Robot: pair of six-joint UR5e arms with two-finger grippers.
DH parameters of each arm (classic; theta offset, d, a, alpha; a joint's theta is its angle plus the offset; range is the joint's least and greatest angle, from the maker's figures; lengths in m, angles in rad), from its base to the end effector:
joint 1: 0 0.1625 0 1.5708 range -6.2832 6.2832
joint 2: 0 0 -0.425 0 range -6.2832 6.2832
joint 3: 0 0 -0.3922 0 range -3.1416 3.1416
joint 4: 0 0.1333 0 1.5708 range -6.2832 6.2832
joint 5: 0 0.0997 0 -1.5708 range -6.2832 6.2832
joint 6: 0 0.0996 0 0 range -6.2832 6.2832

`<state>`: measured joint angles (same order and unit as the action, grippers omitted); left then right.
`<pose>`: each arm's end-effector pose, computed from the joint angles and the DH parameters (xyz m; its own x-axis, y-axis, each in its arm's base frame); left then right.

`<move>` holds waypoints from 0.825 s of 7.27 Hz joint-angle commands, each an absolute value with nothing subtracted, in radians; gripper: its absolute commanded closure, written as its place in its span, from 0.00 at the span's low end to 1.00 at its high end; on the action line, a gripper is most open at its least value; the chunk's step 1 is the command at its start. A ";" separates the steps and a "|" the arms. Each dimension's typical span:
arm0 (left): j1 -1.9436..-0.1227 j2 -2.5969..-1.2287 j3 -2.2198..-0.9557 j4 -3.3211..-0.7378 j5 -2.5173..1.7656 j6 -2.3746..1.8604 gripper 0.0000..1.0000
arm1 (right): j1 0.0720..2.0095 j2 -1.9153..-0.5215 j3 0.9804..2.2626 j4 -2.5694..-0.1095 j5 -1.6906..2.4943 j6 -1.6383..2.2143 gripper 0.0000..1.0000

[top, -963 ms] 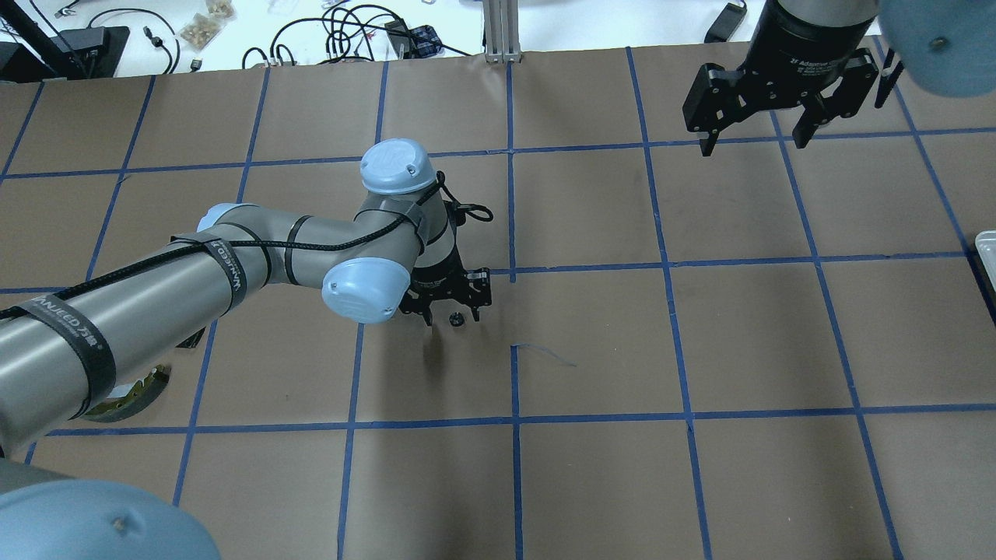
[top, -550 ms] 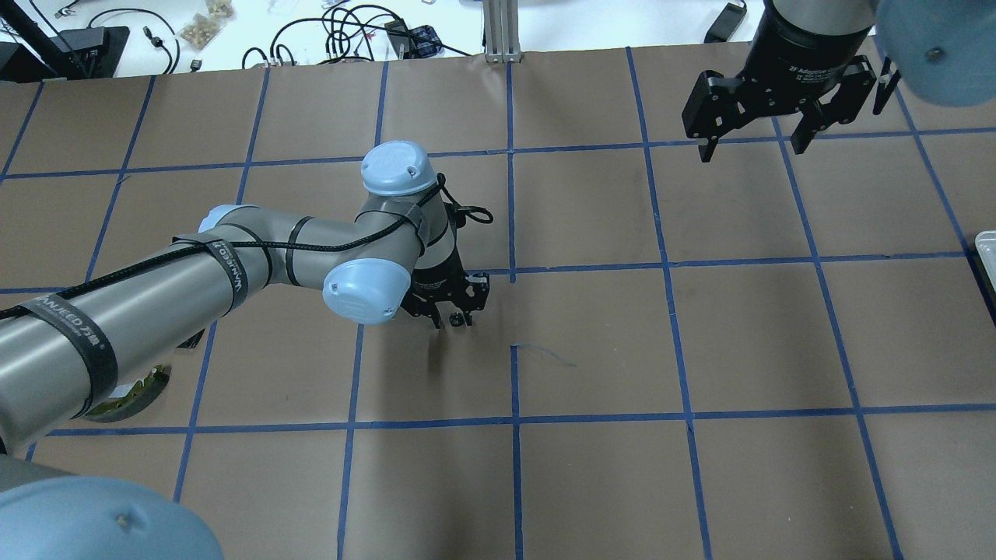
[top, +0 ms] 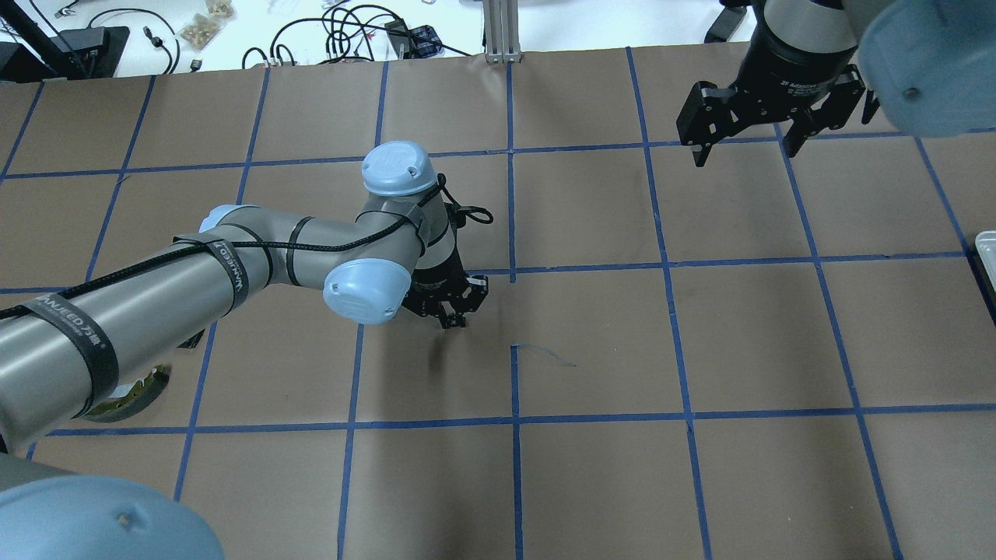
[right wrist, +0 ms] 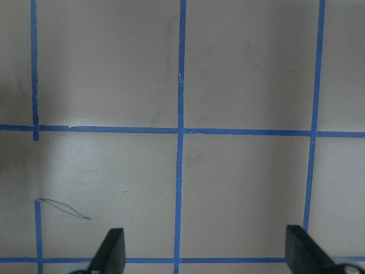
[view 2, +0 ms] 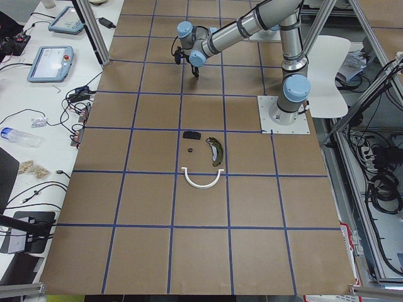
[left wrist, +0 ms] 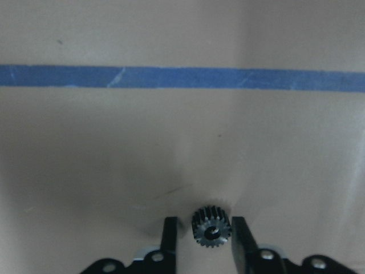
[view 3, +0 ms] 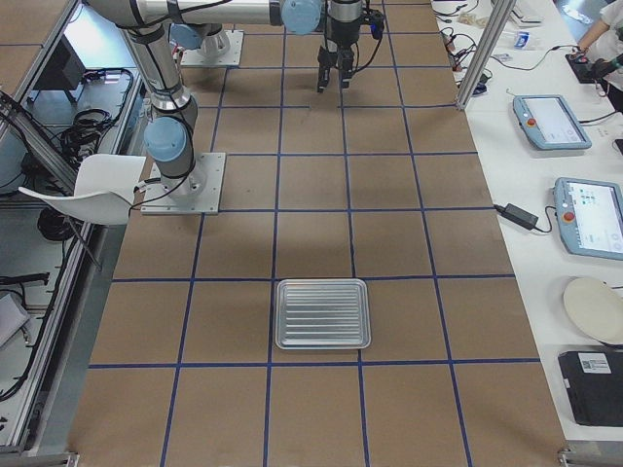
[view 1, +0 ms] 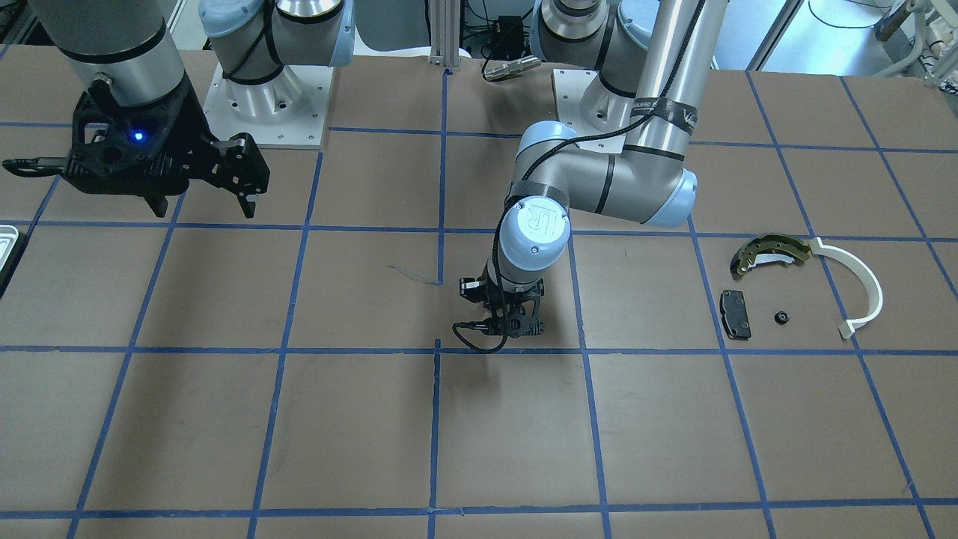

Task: Place bearing gear from tray to pile

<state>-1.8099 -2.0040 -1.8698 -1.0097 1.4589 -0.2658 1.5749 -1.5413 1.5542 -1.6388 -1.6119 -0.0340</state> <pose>-0.2709 -0.5016 0.1715 -0.9972 -0.0422 0.0614 -0.0296 0.9807 0.1932 0.1313 -0.5092 0.4884 -0.9984 -0.0358 0.0429 -0.0381 0.9978 -0.0536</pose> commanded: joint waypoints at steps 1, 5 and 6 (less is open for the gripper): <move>-1.799 -1.982 -1.858 -1.012 1.463 -0.264 1.00 | 1.575 -1.542 1.554 -1.647 -1.618 -0.032 0.00; -1.500 -1.930 -1.682 -1.222 1.482 -0.051 1.00 | 1.575 -1.543 1.555 -1.663 -1.617 -0.034 0.00; -1.421 -1.922 -1.610 -1.323 1.555 0.051 1.00 | 1.575 -1.543 1.555 -1.663 -1.618 -0.032 0.00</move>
